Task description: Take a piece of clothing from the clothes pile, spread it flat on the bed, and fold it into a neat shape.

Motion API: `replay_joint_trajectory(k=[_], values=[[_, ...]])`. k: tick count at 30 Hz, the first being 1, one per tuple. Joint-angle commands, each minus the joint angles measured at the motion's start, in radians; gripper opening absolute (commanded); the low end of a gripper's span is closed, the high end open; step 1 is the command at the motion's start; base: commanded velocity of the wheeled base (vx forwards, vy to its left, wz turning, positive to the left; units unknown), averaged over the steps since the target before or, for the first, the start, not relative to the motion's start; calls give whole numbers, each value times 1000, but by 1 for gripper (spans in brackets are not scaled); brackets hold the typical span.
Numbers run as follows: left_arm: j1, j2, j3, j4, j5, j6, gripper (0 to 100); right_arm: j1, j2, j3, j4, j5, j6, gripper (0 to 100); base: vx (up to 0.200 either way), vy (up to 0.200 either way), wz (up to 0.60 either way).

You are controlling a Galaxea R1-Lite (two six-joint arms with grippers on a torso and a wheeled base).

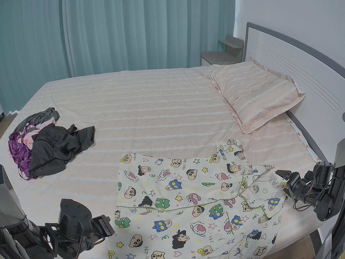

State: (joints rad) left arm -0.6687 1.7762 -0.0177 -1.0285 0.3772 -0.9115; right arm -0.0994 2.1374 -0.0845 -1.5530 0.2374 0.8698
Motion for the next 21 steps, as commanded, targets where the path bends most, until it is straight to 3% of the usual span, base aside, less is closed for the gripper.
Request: replay_joint_trajectory(k=[1,5,8,9,10,12,13,16,21], values=[[5,6,15,2,-6,-7,0,0,-1,0,-16,0,0,100,0,0,0],[83,28,5,-7,-101,-44,0,1,-1,2,-16,0,0,100,0,0,0],[218,23,-15,-7,-287,-67,0,1,-1,3,-16,0,0,100,0,0,0],[218,23,-15,-7,-287,-67,0,1,-1,3,-16,0,0,100,0,0,0],[288,26,-22,-7,-380,-63,0,1,-1,2,-16,0,0,100,0,0,0],[359,31,-24,-10,-468,-52,0,1,1,2,-16,0,0,100,0,0,0],[377,32,-27,-10,-494,-44,100,1,1,2,-16,0,0,100,0,0,0],[440,34,-27,-7,-604,34,100,1,2,0,-16,0,0,100,0,0,0],[479,92,-22,-5,-686,151,100,1,4,0,-16,2,0,100,0,0,0]])
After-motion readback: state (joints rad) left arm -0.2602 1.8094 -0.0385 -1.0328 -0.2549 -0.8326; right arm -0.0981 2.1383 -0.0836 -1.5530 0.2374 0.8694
